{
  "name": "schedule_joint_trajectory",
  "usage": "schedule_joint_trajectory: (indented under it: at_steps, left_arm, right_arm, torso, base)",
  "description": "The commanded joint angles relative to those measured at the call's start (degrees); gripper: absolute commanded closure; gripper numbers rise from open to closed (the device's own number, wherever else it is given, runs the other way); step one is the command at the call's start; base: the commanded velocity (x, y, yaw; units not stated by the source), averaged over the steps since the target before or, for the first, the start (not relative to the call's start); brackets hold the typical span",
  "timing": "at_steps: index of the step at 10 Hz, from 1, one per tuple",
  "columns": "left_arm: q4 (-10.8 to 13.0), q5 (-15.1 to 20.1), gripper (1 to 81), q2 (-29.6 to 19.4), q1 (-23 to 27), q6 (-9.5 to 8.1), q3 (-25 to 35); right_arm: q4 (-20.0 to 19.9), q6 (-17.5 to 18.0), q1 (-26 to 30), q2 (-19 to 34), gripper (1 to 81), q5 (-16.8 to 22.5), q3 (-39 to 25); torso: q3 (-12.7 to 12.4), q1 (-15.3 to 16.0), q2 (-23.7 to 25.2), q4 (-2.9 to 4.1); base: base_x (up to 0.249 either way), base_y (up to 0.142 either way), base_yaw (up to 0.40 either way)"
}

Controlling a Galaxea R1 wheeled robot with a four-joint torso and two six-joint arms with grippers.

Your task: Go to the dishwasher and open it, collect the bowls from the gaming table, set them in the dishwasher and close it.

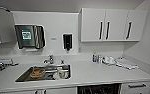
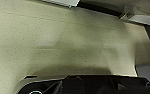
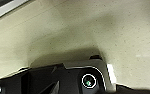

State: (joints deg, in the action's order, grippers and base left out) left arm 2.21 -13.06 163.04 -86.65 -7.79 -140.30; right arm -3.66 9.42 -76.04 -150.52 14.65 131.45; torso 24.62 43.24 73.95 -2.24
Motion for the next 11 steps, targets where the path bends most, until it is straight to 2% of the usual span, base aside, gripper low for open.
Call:
schedule_joint_trajectory:
  at_steps: [1, 3, 4, 5, 8, 11]
  left_arm:
    - [0.6, 1.9, 1.0, 1.1, 4.1, 0.23, -5.7]
    - [0.7, 2.1, 1.0, 2.1, 3.9, 0.32, -8.8]
    - [0.9, 2.1, 1.0, 2.1, 3.8, 0.41, -8.9]
    - [1.0, 2.1, 1.0, 2.1, 3.8, 0.49, -8.9]
    - [2.6, 1.7, 1.0, 2.5, 3.5, 0.49, -9.1]
    - [3.4, 2.0, 1.0, 4.1, 3.5, 0.58, -12.3]
  right_arm:
    - [0.1, -3.8, 2.5, -1.1, 1.0, -0.1, 2.4]
    - [0.1, -6.7, 0.2, -3.9, 1.0, -5.6, 5.0]
    - [0.1, -7.7, -1.4, -5.4, 1.0, -9.8, 6.5]
    - [0.1, -8.7, -2.5, -6.7, 1.0, -12.3, 7.8]
    - [0.1, -9.2, -5.4, -9.3, 1.0, -19.9, 10.6]
    - [-0.6, -9.1, -6.4, -12.8, 1.0, -20.4, 14.2]
  torso:
    - [0.0, 0.0, 0.0, 0.0]
    - [0.0, 0.0, 0.0, 0.0]
    - [0.0, 0.0, 0.0, 0.0]
    - [0.0, 0.0, 0.0, 0.0]
    - [0.0, 0.0, 0.0, 0.0]
    - [0.0, 0.0, 0.0, 0.0]
  base:
    - [0.0, 0.0, 0.0]
    - [0.0, 0.0, 0.0]
    - [0.0, 0.0, 0.0]
    - [0.0, 0.0, 0.0]
    - [0.0, 0.0, 0.0]
    - [0.0, 0.0, 0.0]
